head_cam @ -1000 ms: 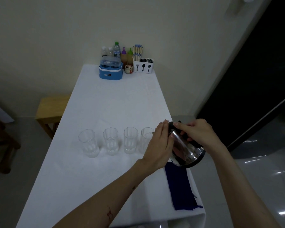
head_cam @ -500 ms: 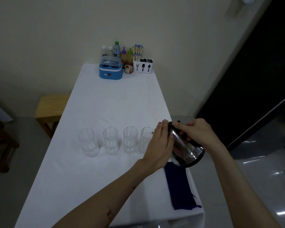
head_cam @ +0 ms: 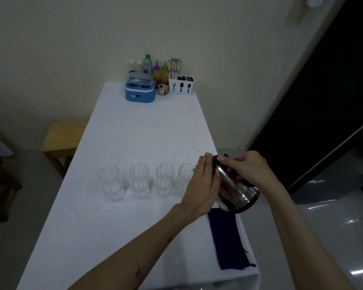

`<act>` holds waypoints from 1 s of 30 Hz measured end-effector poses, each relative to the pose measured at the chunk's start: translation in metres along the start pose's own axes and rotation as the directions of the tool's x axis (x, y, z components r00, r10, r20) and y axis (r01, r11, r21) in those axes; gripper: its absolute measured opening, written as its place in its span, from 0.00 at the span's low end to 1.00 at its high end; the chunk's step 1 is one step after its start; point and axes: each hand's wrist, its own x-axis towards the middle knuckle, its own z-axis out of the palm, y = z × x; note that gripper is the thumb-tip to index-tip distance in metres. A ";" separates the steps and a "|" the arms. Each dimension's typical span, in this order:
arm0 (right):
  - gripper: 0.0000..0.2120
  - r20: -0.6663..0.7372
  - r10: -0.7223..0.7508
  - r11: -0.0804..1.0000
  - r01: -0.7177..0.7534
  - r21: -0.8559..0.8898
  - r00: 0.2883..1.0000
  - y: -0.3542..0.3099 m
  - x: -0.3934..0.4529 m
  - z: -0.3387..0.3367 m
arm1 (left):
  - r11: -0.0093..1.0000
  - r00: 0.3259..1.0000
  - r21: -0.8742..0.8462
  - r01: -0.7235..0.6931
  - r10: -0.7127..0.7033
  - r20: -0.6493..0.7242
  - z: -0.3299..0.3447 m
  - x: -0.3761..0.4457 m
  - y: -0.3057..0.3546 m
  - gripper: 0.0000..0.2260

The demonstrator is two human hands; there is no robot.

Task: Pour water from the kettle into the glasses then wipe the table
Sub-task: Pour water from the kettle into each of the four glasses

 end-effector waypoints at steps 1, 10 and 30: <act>0.19 0.004 -0.002 1.000 0.002 -0.001 1.000 0.000 0.000 0.000 | 1.000 1.000 0.000 -0.001 0.001 -0.001 0.000 0.000 0.000 0.25; 0.19 -0.003 0.005 1.000 -0.005 -0.029 1.000 -0.002 0.003 0.002 | 1.000 1.000 -0.005 -0.001 0.001 0.009 -0.002 0.001 -0.003 0.24; 0.20 0.011 -0.002 0.999 0.002 -0.047 1.000 -0.001 0.005 0.003 | 1.000 1.000 -0.018 0.020 -0.020 0.020 -0.002 -0.001 -0.003 0.25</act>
